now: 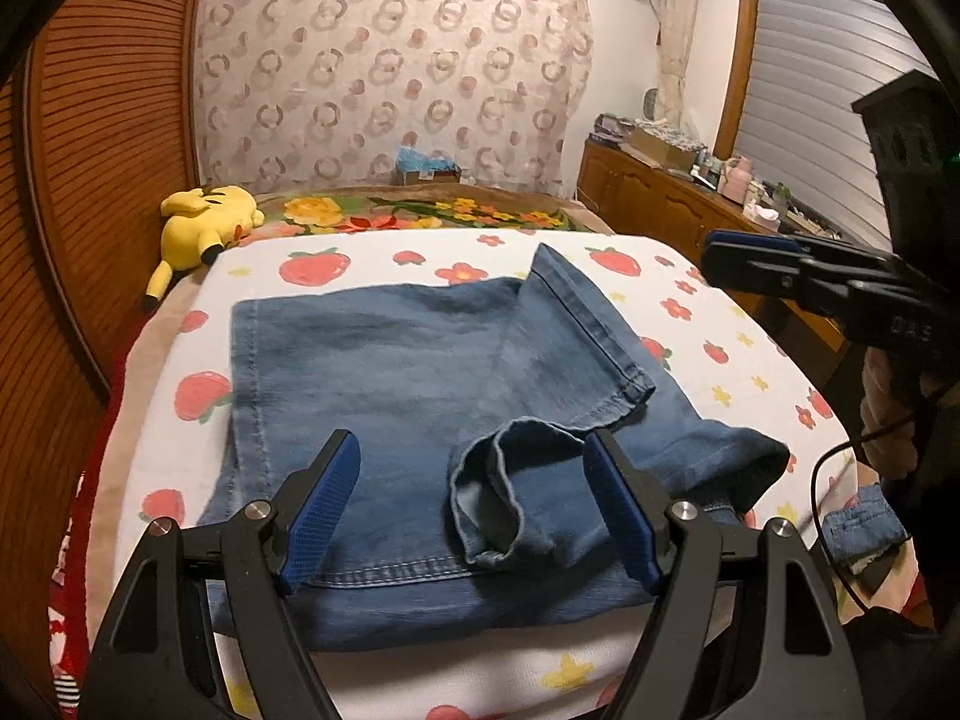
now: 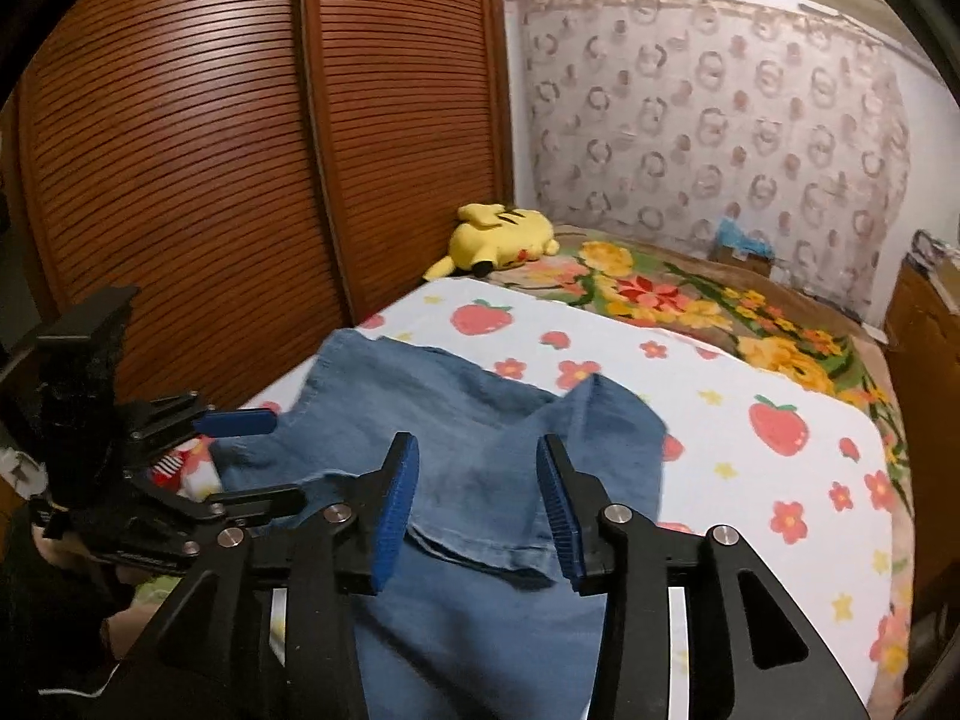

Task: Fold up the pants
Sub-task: 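Grasp the leg with the left tool and lift it over the jeans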

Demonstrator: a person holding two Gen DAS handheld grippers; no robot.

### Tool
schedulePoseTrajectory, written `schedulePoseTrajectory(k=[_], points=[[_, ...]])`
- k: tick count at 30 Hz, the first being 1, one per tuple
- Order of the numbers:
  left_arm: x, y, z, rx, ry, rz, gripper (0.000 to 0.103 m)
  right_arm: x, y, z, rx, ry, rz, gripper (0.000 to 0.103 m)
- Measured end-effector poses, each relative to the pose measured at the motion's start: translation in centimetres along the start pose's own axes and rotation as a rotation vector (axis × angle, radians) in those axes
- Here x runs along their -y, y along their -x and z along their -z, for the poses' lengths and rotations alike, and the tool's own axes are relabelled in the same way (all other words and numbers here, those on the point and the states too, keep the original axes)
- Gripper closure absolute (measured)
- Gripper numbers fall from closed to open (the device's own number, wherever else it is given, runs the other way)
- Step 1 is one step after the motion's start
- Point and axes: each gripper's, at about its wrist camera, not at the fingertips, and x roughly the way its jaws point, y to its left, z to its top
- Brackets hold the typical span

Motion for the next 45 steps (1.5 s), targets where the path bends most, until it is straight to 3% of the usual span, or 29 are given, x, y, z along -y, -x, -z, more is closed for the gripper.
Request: schedulePoseTrajectory(k=[10, 17, 19, 21, 24, 26, 29, 35, 42, 45], points=[[-0.2, -1.2, 1.6, -0.045, 0.01, 0.024, 0.029, -0.3, -5.6, 1.6, -0.121, -0.045, 0.009, 0.058], [-0.4, -1.3, 2.1, -0.049, 0.027, 0.069, 0.048, -0.3, -8.8, 1.5, -0.191, -0.072, 0.003, 0.058], [-0.2, -1.5, 2.2, -0.052, 0.025, 0.074, 0.049, -0.3, -9.4, 1.2, -0.205, -0.075, -0.003, 0.058], [0.0, -1.7, 2.2, -0.058, 0.021, 0.078, 0.058, -0.2, -9.9, 0.9, -0.213, -0.075, -0.007, 0.058], [0.2, -1.7, 2.2, -0.06, 0.014, 0.083, 0.065, -0.2, -10.3, 0.7, -0.214, -0.072, -0.009, 0.072], [0.3, -1.7, 2.1, -0.058, 0.011, 0.085, 0.07, 0.0, -10.5, 0.5, -0.209, -0.073, -0.02, 0.085], [0.5, -1.0, 1.7, -0.035, 0.003, 0.102, 0.081, 0.2, -9.8, -0.3, -0.177, -0.052, -0.011, 0.095], [1.7, 1.7, 0.3, 0.041, -0.032, 0.126, 0.087, 0.1, -7.2, -5.0, -0.061, -0.017, 0.006, 0.095], [1.1, 5.8, -1.9, 0.146, -0.047, 0.088, 0.096, -2.3, -5.9, -12.5, 0.075, 0.072, 0.011, 0.095], [-0.1, 7.4, -2.3, 0.184, -0.032, 0.063, 0.097, -3.8, -6.2, -14.1, 0.093, 0.106, 0.001, 0.095]])
